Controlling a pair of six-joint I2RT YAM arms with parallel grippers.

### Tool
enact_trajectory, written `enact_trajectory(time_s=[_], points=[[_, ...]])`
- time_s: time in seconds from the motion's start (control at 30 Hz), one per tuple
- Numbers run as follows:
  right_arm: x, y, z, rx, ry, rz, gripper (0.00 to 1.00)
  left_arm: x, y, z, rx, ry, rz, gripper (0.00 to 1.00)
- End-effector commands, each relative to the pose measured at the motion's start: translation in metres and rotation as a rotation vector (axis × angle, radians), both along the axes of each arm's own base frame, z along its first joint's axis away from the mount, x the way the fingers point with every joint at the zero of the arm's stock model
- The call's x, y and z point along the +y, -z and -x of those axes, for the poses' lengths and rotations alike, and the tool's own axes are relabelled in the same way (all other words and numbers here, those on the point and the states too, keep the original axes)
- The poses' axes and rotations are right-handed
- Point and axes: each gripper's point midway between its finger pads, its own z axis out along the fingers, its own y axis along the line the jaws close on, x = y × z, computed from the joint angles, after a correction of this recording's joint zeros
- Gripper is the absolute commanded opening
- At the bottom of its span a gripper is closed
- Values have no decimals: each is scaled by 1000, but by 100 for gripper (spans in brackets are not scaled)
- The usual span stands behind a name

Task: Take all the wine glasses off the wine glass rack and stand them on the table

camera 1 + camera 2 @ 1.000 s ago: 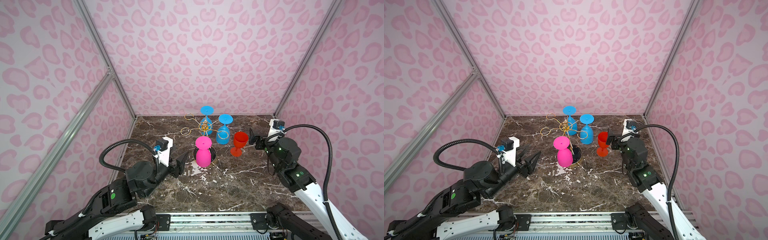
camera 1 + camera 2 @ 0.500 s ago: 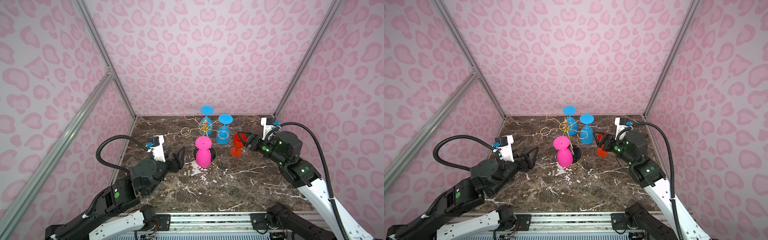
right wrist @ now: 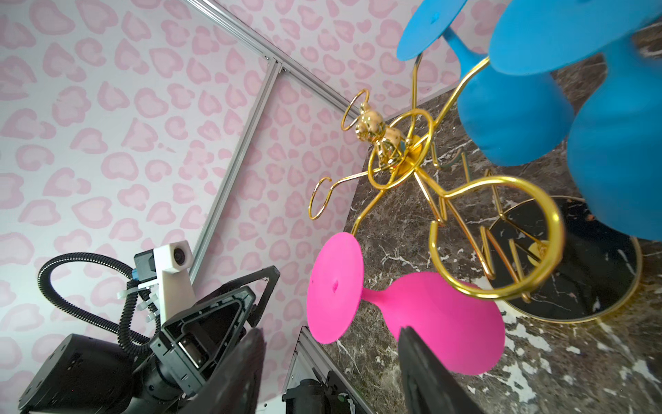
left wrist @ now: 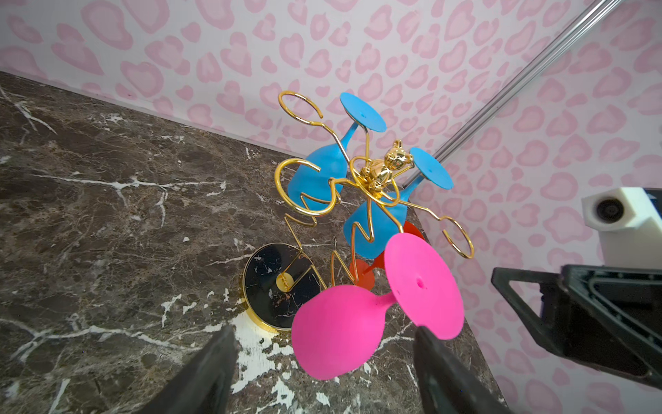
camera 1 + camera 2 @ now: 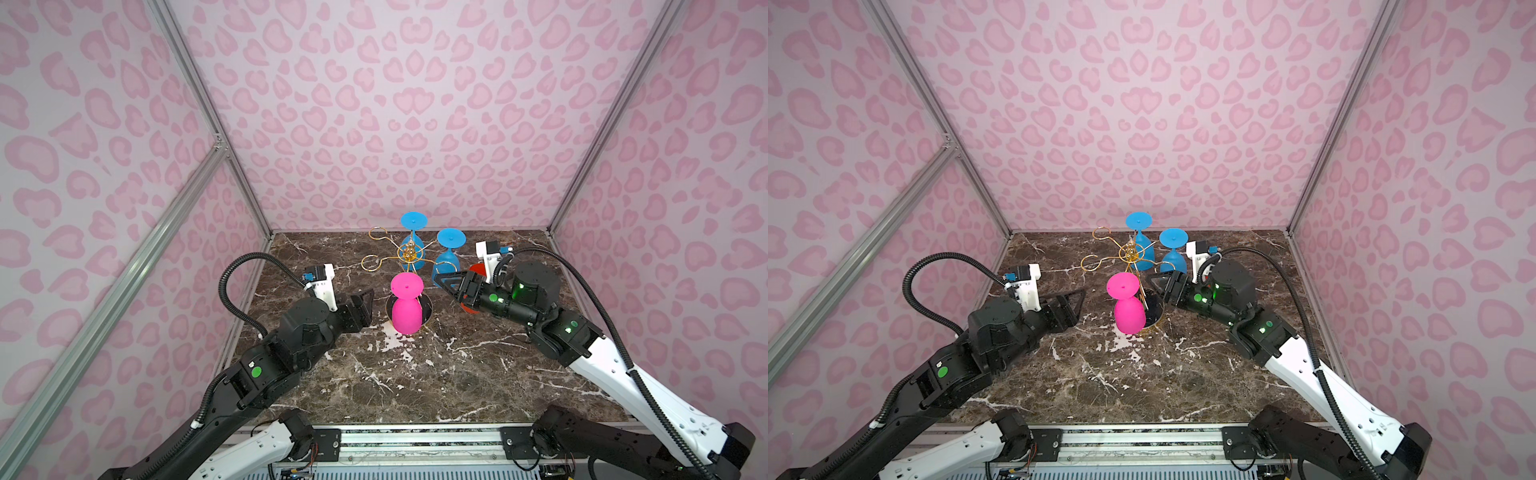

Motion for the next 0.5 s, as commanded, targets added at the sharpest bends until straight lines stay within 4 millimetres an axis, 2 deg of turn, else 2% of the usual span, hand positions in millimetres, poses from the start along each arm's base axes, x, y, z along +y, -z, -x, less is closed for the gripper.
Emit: enact_trajectory(time_s=[0.0,0.27,0.47], points=[[8,-6,-2,-3,4,-48,56,-2,-5,1,8,20,38,79],[15,6,-6,37,26,-77,44,14,-3,3,0,-30,59,79],[22,12,-9,66,24,-123,40,13,6,4,24,-30,66,79]])
